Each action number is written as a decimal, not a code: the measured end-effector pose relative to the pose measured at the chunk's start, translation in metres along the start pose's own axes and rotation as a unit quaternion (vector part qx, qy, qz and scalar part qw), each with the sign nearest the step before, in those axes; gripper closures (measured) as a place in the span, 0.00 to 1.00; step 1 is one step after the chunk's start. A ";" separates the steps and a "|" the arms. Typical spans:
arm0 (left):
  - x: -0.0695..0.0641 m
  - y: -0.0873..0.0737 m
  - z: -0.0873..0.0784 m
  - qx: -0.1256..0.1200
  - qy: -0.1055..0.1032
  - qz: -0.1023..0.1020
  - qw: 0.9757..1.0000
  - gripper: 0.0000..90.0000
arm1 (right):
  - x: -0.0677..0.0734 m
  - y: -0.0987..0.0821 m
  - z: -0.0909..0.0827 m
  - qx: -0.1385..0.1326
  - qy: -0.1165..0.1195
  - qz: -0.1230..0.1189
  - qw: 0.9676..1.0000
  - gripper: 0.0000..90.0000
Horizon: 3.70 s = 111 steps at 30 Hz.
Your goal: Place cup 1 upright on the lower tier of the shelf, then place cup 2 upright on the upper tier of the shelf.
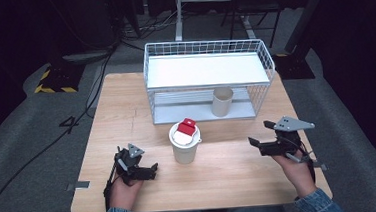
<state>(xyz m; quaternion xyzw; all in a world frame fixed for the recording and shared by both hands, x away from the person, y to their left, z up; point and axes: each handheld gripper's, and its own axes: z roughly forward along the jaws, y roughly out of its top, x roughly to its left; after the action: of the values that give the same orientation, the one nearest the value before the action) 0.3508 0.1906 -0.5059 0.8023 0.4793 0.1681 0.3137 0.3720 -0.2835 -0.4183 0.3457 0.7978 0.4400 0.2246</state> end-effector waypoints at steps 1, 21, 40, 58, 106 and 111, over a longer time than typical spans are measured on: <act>0.000 0.000 0.000 0.000 -0.001 0.000 1.000 0.01 | 0.000 -0.003 -0.002 0.002 -0.001 -0.001 1.000 0.16; 0.000 0.001 0.001 0.000 -0.002 0.002 1.000 0.01 | -0.008 -0.059 -0.009 0.036 -0.014 0.045 0.998 0.17; 0.000 0.001 0.000 0.001 0.000 0.001 1.000 0.01 | -0.014 -0.093 0.014 0.103 -0.034 0.047 0.993 0.17; 0.000 0.001 -0.005 -0.002 -0.007 -0.001 1.000 0.04 | -0.014 -0.092 0.016 0.107 -0.036 0.056 0.992 0.14; -0.052 0.035 -0.029 -0.169 -0.142 0.034 0.975 0.00 | -0.013 -0.092 0.017 0.110 -0.045 0.061 0.991 0.12; -0.055 0.038 -0.020 -0.177 -0.145 0.034 0.973 0.00 | -0.013 -0.092 0.017 0.109 -0.046 0.061 0.991 0.12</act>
<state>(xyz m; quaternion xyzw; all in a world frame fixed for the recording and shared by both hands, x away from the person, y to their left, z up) 0.3380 0.1361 -0.4636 0.7660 0.3636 0.1422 0.5108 0.3598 -0.3181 -0.5051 0.4362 0.8072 0.3471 0.1944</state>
